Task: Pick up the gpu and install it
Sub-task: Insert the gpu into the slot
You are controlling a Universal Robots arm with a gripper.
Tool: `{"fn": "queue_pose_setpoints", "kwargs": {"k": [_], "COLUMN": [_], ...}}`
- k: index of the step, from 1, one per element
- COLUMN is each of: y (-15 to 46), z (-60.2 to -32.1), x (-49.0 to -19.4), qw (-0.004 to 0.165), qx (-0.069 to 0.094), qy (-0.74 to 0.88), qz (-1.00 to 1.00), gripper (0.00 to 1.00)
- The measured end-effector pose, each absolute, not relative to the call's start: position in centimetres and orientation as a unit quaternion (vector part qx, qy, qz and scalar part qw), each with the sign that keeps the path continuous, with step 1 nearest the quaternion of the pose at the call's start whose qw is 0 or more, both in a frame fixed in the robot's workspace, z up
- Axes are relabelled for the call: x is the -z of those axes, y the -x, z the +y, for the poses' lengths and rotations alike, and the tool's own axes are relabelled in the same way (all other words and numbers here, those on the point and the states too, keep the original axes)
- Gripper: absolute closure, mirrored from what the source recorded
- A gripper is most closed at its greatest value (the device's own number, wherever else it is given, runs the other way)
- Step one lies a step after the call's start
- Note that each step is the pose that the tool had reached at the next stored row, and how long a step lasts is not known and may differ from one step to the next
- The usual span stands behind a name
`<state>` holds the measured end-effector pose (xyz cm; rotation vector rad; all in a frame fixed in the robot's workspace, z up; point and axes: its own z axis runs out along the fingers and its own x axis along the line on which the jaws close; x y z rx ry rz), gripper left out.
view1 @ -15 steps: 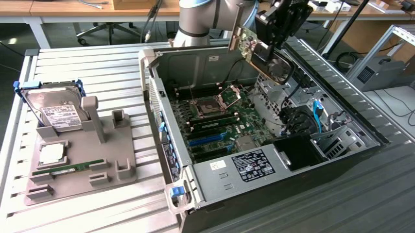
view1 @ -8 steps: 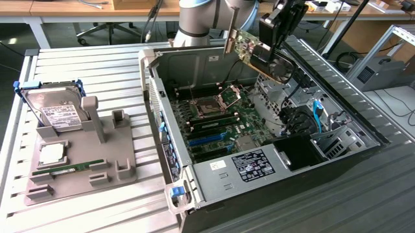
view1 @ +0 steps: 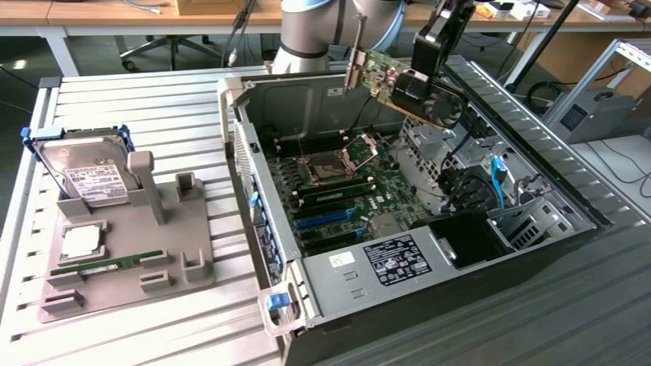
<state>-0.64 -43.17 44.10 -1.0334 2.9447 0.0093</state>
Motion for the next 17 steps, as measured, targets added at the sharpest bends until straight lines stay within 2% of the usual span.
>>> {"fn": "queue_pose_setpoints", "kwargs": {"k": [17], "y": [0.63], "z": [-43.17], "x": [-43.94], "qw": [0.007], "qx": [0.002], "qy": [0.535], "qz": [0.845], "gripper": [0.73]}}
